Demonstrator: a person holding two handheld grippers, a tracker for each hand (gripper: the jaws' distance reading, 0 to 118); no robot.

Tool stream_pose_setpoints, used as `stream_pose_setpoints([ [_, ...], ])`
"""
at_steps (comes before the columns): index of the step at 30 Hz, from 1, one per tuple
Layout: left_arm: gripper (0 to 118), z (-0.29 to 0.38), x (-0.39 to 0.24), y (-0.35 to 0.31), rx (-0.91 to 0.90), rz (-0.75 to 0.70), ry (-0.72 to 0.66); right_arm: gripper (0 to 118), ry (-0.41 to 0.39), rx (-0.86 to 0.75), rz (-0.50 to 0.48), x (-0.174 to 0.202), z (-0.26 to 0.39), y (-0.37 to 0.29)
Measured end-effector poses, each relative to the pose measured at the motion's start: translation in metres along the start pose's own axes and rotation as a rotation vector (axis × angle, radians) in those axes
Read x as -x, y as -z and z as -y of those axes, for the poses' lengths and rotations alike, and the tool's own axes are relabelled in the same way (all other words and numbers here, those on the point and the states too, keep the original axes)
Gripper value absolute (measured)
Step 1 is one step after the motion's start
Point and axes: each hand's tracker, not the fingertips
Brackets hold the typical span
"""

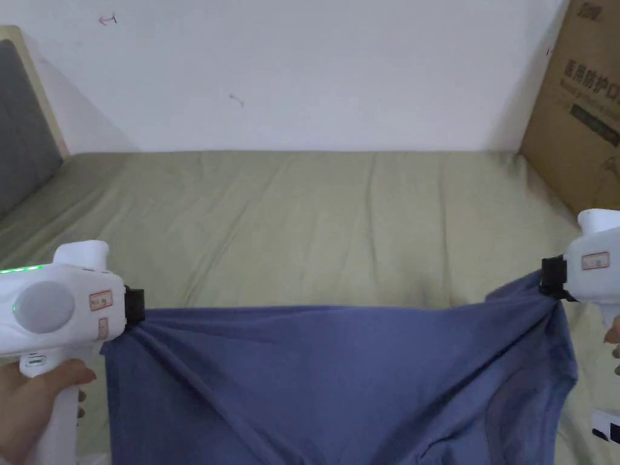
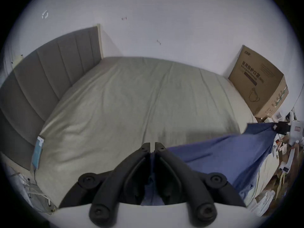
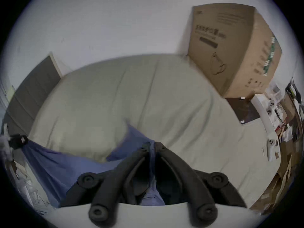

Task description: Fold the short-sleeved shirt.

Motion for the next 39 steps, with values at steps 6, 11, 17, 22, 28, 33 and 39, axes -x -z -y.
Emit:
stream_pose_setpoints([
  [6, 3, -0.030, 0.010, -0.056, -0.112, 0.005, 0.024, 4, 0.068, -0.112, -0.031, -0.028, -0.027, -0.073],
  [11, 3, -0.070, -0.006, -0.108, -0.219, -0.008, 0.071, 4, 0.091, -0.195, -0.065, -0.018, -0.056, -0.123],
  [17, 3, -0.140, -0.010, -0.113, -0.287, -0.048, 0.078, 4, 0.091, -0.291, -0.073, -0.001, -0.128, -0.156],
  [22, 3, -0.205, -0.020, -0.094, -0.329, -0.071, 0.088, 4, 0.090, -0.351, -0.048, 0.020, -0.197, -0.162],
  [28, 3, -0.290, -0.042, -0.062, -0.408, -0.091, 0.119, 4, 0.084, -0.432, 0.016, 0.039, -0.281, -0.147],
  [33, 3, -0.352, -0.059, -0.053, -0.518, -0.104, 0.116, 4, 0.171, -0.547, -0.031, 0.040, -0.342, -0.154],
  [39, 3, -0.370, -0.082, -0.045, -0.601, -0.161, 0.179, 4, 0.110, -0.597, 0.015, 0.047, -0.352, -0.161],
])
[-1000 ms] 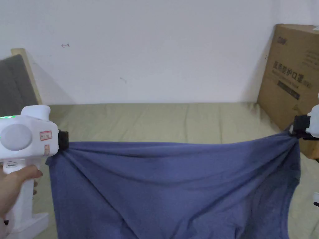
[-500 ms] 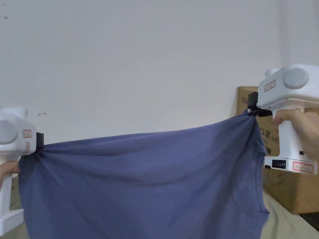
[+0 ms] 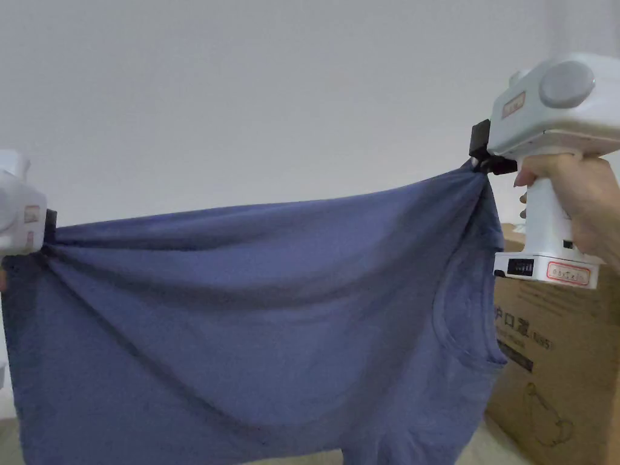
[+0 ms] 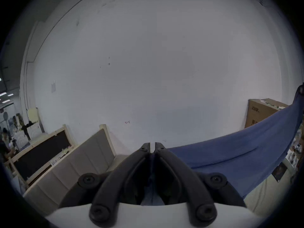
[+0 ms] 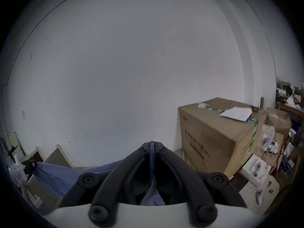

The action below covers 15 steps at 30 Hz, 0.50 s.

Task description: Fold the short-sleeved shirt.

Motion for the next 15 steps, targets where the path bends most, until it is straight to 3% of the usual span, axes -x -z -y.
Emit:
stream_pose_setpoints([
  [4, 3, 0.041, -0.016, 0.020, -0.006, -0.033, 0.009, 4, -0.040, 0.066, 0.018, -0.002, 0.042, 0.026],
  [7, 3, 0.101, -0.033, 0.054, 0.123, -0.052, 0.087, 4, -0.040, 0.166, 0.032, -0.007, 0.092, 0.064],
  [12, 3, 0.221, -0.060, 0.096, 0.324, -0.048, 0.066, 4, -0.108, 0.348, 0.067, -0.011, 0.198, 0.129],
  [15, 3, 0.286, -0.075, 0.110, 0.428, -0.043, 0.122, 4, -0.106, 0.476, 0.080, -0.019, 0.268, 0.162],
])
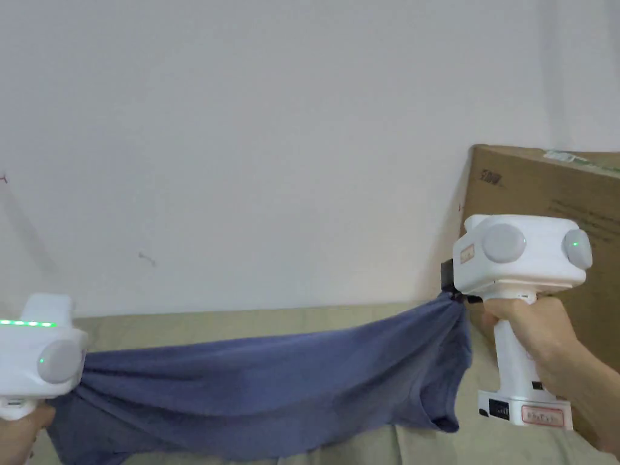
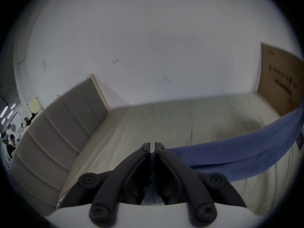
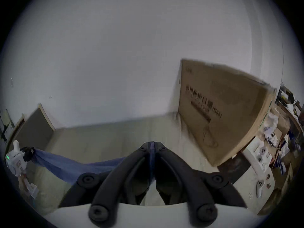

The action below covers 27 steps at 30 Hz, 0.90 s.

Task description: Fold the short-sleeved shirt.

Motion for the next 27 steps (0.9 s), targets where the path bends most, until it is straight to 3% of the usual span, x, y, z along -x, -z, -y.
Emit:
stream_pose_setpoints([
  [6, 3, 0.091, -0.011, 0.038, 0.162, 0.045, -0.002, 4, -0.012, 0.192, -0.007, -0.013, 0.104, 0.056],
  [10, 3, 0.133, 0.004, 0.030, 0.200, 0.059, 0.020, 4, -0.012, 0.237, -0.011, -0.032, 0.166, 0.042],
  [13, 3, 0.162, 0.020, 0.008, 0.217, 0.085, 0.007, 4, 0.040, 0.285, -0.034, -0.050, 0.213, 0.008],
  [17, 3, 0.203, 0.039, -0.054, 0.206, 0.126, -0.018, 4, 0.019, 0.331, -0.044, -0.070, 0.275, -0.050],
  [23, 3, 0.282, 0.067, -0.154, 0.197, 0.127, 0.053, 4, 0.003, 0.373, -0.074, -0.096, 0.365, -0.160],
  [27, 3, 0.339, 0.087, -0.221, 0.220, 0.139, 0.053, 4, 0.041, 0.415, -0.091, -0.117, 0.422, -0.211],
])
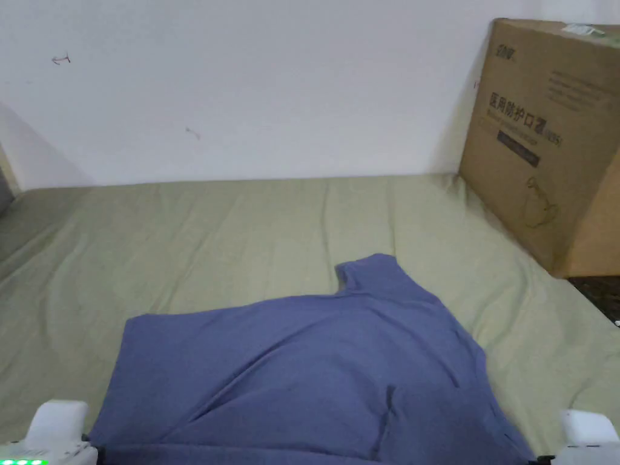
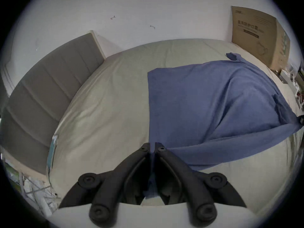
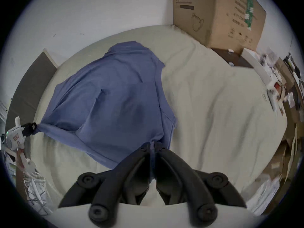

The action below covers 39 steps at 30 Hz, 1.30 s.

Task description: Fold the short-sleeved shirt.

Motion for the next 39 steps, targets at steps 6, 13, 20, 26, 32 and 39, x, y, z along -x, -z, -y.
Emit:
stream_pose_setpoints([
  [6, 3, 0.066, 0.000, -0.034, 0.053, 0.033, -0.044, 4, 0.044, 0.036, 0.006, -0.006, 0.062, -0.020],
  [13, 98, 0.061, -0.002, -0.055, 0.026, 0.065, -0.131, 87, -0.031, -0.032, 0.034, 0.010, 0.041, -0.026],
  [20, 45, 0.018, -0.009, -0.060, 0.002, 0.203, -0.238, 20, -0.123, -0.146, -0.065, 0.058, -0.018, -0.038],
  [26, 0, 0.014, -0.025, -0.040, 0.032, 0.191, -0.255, 0, -0.103, -0.147, -0.132, 0.089, -0.040, -0.008],
  [32, 0, -0.006, -0.021, -0.004, 0.060, 0.186, -0.247, 0, -0.108, -0.126, -0.115, 0.105, -0.072, 0.029],
  [39, 84, -0.081, -0.004, 0.073, 0.086, 0.204, -0.224, 0, -0.124, -0.121, -0.113, 0.111, -0.110, 0.070],
])
